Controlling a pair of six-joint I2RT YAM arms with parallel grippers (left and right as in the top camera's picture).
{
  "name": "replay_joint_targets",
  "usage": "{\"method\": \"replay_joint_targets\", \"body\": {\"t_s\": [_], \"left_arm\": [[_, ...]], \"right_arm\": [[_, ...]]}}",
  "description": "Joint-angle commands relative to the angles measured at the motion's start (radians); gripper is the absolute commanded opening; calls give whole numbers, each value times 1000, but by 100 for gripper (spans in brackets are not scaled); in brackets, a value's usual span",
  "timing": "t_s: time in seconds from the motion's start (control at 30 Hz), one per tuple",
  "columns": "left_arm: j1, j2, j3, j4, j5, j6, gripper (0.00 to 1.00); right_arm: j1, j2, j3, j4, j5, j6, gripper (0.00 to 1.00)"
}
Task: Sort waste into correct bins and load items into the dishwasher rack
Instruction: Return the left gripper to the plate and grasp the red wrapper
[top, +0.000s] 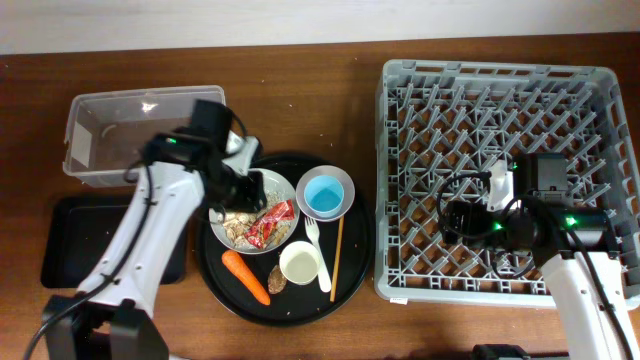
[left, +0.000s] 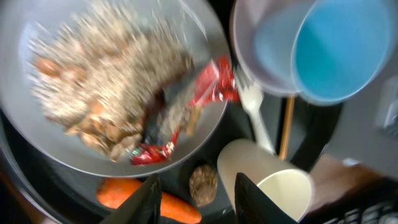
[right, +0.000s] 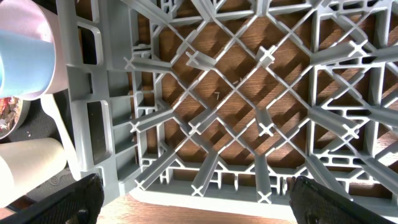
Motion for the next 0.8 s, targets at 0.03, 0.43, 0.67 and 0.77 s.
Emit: {"method": "replay_joint_targets", "body": {"t_s": [0.03,0.43,0.67,0.77], "left_arm": [[-71,-19,-151,50,-104,5,38],[-79,-19,-256,314,-186,5,38],[-80,-19,-270,324,-186,5,34],[-81,-19,-291,336,-185,5,33]], "right_arm": [[5,-1,23,0,13,-10,98],[5,-1,23,0,13,-10,98],[4,-1,23,0,13,-10,98],[4,-1,23,0,13,-10,98]]}}
